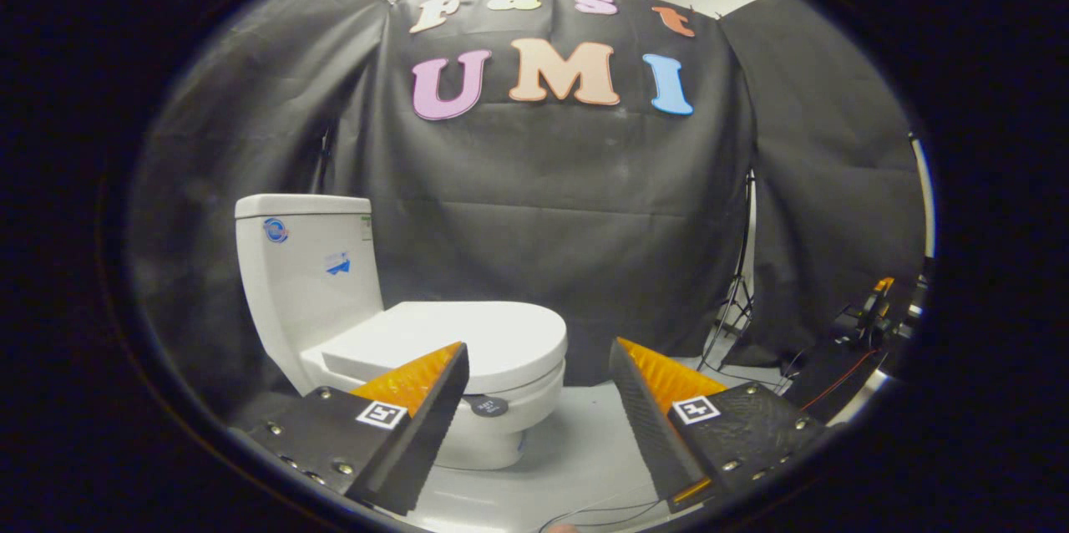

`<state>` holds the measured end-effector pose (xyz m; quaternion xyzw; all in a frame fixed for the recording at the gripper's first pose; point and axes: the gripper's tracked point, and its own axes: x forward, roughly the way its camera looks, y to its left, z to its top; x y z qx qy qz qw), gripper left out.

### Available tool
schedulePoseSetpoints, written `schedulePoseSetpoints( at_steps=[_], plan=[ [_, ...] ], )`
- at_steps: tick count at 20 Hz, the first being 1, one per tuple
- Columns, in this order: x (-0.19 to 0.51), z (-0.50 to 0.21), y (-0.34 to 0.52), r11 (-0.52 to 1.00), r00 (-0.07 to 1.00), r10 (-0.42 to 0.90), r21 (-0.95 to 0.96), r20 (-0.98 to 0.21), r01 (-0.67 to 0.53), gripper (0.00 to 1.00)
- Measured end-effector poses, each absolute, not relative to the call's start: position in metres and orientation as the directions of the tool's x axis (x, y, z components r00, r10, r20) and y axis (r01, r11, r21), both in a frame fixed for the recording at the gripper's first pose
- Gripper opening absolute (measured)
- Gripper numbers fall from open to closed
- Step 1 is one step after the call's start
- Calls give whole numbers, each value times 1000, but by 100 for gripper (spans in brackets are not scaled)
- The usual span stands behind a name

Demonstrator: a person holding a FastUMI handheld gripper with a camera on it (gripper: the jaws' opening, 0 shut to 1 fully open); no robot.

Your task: Open the toilet lid.

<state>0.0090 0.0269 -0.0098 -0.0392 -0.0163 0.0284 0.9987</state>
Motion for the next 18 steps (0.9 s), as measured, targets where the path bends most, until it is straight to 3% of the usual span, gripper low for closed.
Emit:
schedulePoseSetpoints(
  at_steps=[9, 14, 18],
  plan=[
    [38, -10, 47, 997, 997, 81, -15, 8, -80, 99],
    [55, -33, 47, 986, 990, 76, 158, -122, -56, 100],
    [75, -76, 43, 958, 952, 61, 286, -301, 29, 100]
  ],
)
